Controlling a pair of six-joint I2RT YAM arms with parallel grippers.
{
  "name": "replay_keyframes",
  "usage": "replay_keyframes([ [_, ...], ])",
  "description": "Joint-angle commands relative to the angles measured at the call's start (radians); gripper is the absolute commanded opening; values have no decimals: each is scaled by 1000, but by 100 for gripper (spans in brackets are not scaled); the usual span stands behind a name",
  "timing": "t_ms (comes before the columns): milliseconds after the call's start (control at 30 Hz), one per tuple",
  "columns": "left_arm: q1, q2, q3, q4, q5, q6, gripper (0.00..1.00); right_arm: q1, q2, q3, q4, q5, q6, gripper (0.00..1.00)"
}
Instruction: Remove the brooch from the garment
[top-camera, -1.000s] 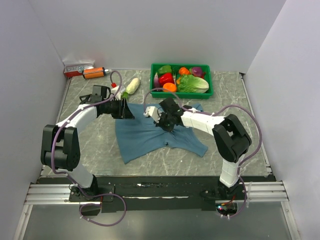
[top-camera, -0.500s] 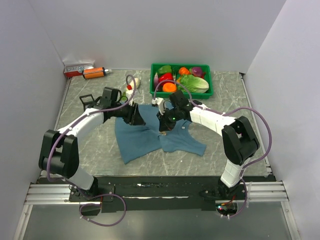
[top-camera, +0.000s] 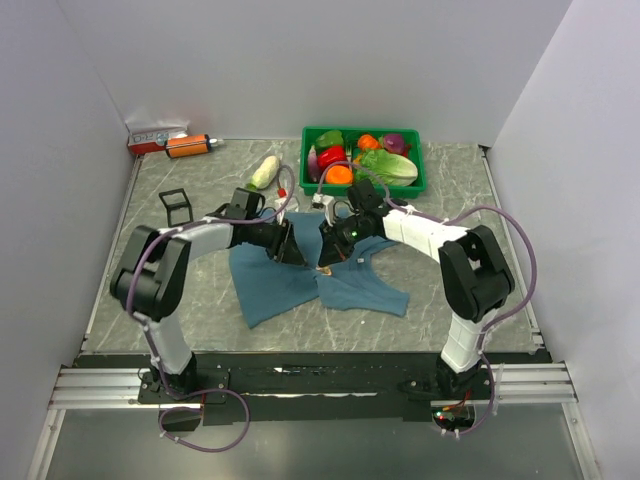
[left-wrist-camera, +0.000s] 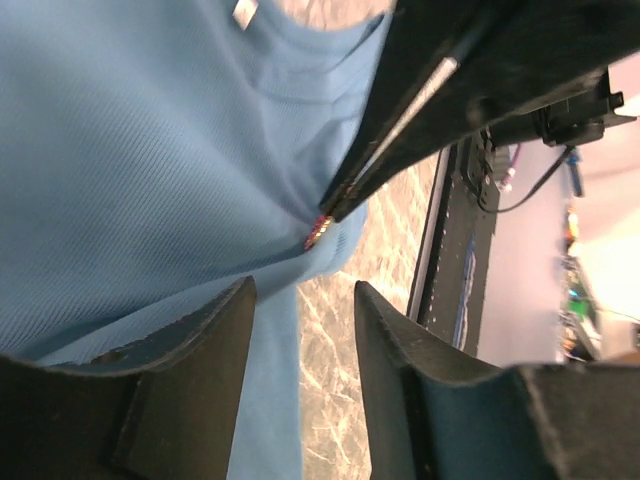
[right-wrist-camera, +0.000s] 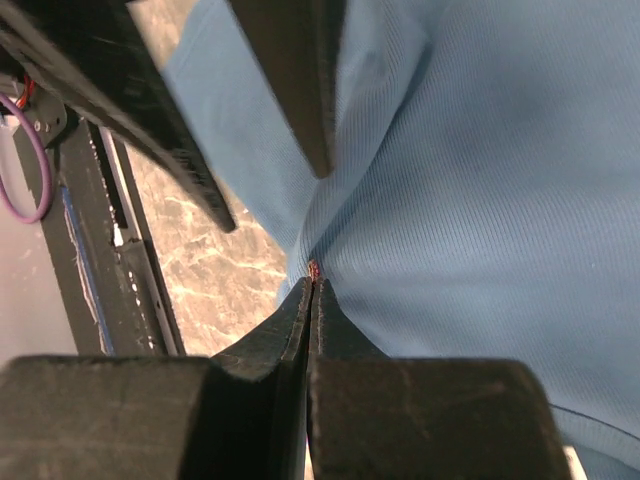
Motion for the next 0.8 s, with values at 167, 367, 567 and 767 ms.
replay_keyframes([
  [167, -47, 94, 109, -45, 151, 96, 49, -14, 71, 50, -4, -97, 12, 0],
  [367, -63, 59, 42, 83, 79, 52, 50, -16, 85, 59, -1, -132, 23, 0],
  [567, -76, 65, 17, 126, 113, 48, 49, -34, 84, 39, 41, -172, 101, 0],
  [767, -77, 58, -56, 303, 131, -147, 49, -63, 59, -30, 150, -181, 249, 0],
])
